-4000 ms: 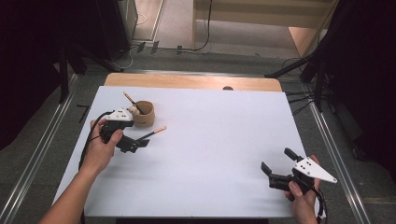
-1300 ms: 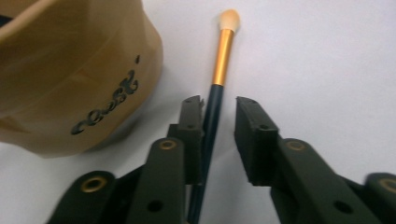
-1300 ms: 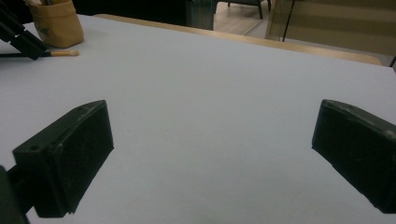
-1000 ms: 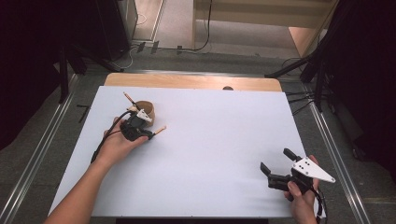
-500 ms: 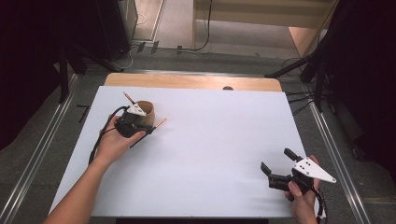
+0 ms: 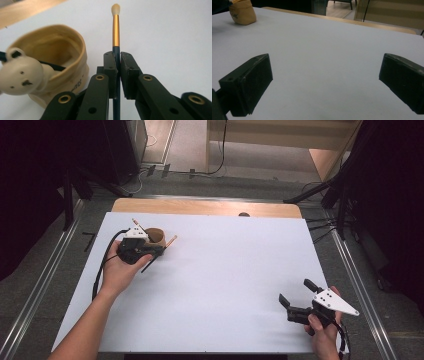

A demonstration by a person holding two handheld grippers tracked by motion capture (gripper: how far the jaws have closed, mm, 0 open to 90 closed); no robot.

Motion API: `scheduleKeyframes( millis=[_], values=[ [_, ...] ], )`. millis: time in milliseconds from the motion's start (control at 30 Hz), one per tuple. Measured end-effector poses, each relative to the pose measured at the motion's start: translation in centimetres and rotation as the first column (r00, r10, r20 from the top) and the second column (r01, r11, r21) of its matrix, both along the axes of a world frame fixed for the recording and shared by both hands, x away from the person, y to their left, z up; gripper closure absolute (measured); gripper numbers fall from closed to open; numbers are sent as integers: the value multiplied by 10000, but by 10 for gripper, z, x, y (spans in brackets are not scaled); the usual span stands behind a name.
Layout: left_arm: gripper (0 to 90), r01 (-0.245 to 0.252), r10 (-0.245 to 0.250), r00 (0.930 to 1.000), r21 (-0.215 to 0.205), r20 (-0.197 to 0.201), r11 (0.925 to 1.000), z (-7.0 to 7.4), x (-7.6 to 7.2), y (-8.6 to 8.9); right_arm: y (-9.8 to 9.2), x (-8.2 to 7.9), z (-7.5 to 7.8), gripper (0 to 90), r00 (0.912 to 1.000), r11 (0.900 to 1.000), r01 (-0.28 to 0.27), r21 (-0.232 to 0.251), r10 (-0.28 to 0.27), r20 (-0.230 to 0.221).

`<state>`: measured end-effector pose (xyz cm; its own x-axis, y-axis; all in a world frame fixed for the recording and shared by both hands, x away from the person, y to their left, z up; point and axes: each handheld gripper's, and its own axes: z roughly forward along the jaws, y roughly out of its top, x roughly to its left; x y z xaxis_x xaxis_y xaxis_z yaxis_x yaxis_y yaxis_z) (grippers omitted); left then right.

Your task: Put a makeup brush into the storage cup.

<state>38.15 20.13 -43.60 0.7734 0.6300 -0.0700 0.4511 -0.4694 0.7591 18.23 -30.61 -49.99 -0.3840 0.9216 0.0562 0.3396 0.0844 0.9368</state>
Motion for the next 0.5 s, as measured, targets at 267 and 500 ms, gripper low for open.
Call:
scheduleKeyframes(
  millis=[267, 500],
  values=[
    [846, -183, 267, 9965, -1048, 791, 9943, 10, -6, 3, 0, 0, 0, 0, 10000, 10000, 4, -9, -4, -5],
    [846, -324, 481, 9912, -1266, 1232, 9914, 14, -7, 7, 1, 0, -1, 0, 10000, 10000, -19, 13, 19, -57]
  ],
)
